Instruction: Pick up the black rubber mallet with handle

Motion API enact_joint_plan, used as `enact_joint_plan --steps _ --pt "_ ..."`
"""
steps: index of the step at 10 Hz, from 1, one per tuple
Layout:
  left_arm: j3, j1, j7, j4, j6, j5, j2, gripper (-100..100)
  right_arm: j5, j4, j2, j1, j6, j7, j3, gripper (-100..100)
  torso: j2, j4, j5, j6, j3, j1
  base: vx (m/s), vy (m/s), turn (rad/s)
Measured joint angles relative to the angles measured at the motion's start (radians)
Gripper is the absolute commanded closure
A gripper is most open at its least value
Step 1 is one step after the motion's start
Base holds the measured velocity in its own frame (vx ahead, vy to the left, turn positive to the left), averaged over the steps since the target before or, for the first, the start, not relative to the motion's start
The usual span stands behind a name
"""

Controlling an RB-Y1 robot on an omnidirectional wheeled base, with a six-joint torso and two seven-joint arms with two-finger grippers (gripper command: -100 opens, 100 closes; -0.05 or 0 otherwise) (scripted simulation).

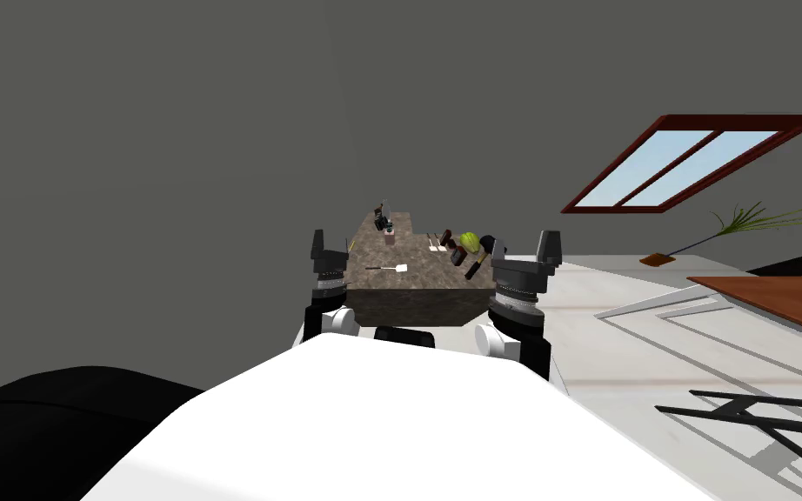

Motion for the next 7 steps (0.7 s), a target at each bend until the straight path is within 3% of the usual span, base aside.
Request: enact_joint_plan --steps 3,7 --pt "0.0 0.0 0.0 0.0 0.0 0.0 0.0 0 -0.043 0.043 -0.049 -0.016 0.053 -0.033 -0.04 -100 0.0 0.0 0.001 0.0 0.0 0.003 0.002 0.053 -0.053" --pt "0.0 0.0 0.0 0.0 0.0 0.0 0.0 0 -0.121 0.139 -0.088 -0.046 0.119 -0.097 -0.089 -100 0.0 0.0 0.0 0.0 0.0 0.002 -0.009 0.036 -0.058"
